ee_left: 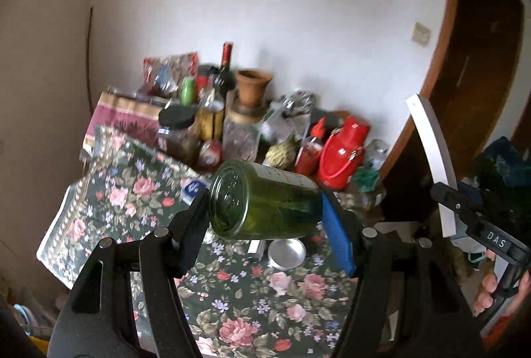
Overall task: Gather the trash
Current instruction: 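Grasp the green glass bottle with the left tool while the right tool grasps the white box, then carry the bottle and white box down toward the bucket with both tools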
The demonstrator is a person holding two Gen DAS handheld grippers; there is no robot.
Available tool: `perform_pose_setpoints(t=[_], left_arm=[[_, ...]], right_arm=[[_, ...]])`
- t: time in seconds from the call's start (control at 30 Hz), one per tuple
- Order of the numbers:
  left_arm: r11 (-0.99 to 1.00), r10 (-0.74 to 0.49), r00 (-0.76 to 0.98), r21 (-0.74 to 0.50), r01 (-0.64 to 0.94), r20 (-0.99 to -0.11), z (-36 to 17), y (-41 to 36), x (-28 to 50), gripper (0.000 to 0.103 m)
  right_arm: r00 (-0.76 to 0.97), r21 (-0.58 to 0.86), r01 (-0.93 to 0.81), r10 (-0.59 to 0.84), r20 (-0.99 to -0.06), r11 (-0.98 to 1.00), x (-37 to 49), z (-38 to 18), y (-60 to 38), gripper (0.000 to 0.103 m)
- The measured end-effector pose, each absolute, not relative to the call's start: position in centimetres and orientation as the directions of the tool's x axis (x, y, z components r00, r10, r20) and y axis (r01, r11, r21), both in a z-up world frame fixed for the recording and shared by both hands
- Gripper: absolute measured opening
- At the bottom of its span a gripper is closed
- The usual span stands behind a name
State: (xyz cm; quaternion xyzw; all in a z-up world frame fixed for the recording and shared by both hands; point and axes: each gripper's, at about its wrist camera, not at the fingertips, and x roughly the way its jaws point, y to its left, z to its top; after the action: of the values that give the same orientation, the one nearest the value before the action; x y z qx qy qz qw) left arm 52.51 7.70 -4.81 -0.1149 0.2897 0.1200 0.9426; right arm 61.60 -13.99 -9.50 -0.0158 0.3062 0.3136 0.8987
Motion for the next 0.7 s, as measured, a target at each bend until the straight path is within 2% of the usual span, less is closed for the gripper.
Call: perform_pose_setpoints(t=[0.33, 0.7], left_arm=[[0.978, 0.103, 0.895, -0.121, -0.172, -0.434, -0.3, 5.9, 46.0, 0.064], [0.990, -0.022, 0.903, -0.135, -0.040, -0.429, -0.7, 8.5, 35.0, 0.064]], right_arm=[[0.703, 0.178, -0.526, 0.543, -0.459, 0.832, 54.3, -5.4, -15.3, 0.049], [0.759, 0.195, -0.426, 0.466, -0.454, 0.883, 42.7, -5.3, -13.1, 0.049]])
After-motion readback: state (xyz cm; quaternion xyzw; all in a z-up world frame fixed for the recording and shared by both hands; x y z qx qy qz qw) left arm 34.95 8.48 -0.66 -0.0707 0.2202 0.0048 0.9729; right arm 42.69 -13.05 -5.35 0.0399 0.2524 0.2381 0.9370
